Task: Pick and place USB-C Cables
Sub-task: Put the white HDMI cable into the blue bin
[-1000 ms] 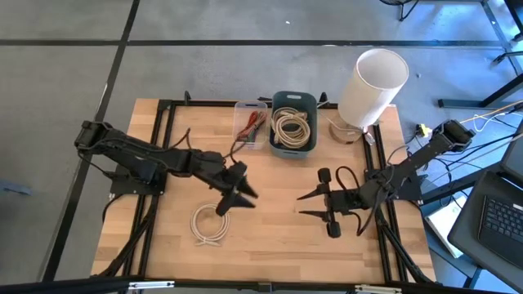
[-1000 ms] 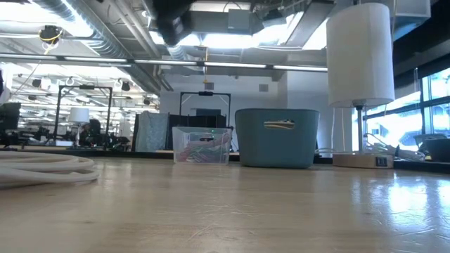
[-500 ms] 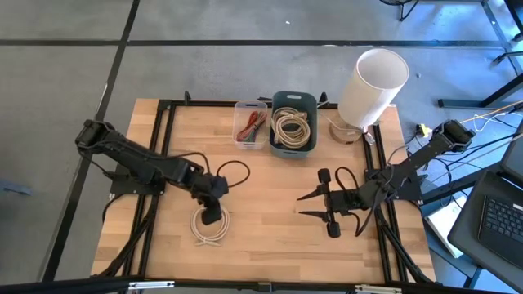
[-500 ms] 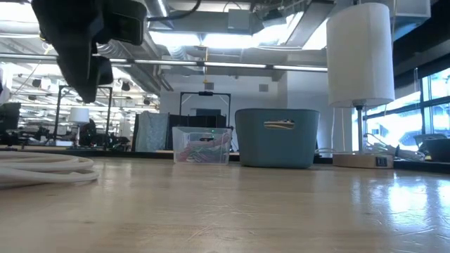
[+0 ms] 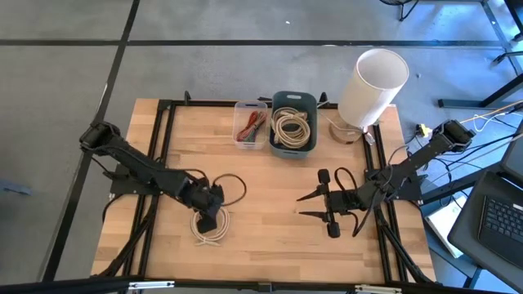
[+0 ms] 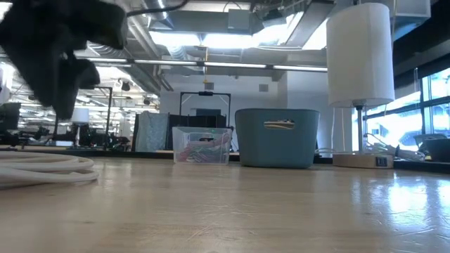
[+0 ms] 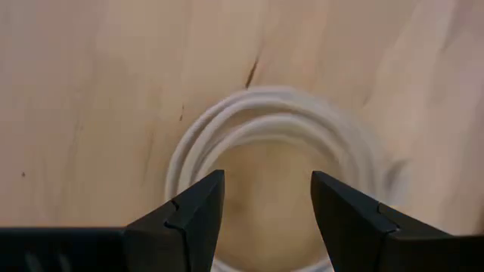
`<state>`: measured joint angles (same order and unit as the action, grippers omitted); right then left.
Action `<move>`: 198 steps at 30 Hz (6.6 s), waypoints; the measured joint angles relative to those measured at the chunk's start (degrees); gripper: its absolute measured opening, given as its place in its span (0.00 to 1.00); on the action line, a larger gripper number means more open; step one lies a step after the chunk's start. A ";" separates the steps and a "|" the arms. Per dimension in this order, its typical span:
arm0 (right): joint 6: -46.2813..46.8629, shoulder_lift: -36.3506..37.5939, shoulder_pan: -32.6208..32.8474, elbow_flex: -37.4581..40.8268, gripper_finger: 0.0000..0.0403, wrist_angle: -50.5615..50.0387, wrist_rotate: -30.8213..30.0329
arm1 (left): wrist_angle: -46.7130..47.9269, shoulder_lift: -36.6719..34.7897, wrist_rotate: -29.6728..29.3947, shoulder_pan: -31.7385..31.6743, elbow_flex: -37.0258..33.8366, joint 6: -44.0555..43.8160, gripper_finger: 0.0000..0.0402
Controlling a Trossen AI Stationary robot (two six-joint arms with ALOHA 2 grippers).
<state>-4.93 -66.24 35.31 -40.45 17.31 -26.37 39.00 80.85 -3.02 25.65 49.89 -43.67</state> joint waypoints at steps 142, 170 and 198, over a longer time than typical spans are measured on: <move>9.21 -0.02 0.04 0.00 0.41 -4.34 0.00 | -107.92 -3.64 -1.44 -21.88 -24.98 41.96 0.07; 4.38 -9.89 -8.62 0.00 0.41 16.57 11.65 | -98.38 16.54 19.80 -30.46 3.97 41.58 0.08; 2.47 -17.28 -11.45 -3.28 0.09 23.92 13.21 | -94.44 18.44 22.44 -30.24 8.57 41.97 0.14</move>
<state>-2.46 -83.52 23.86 -43.72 41.23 -13.16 -55.43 99.29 19.42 -4.58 58.46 -1.70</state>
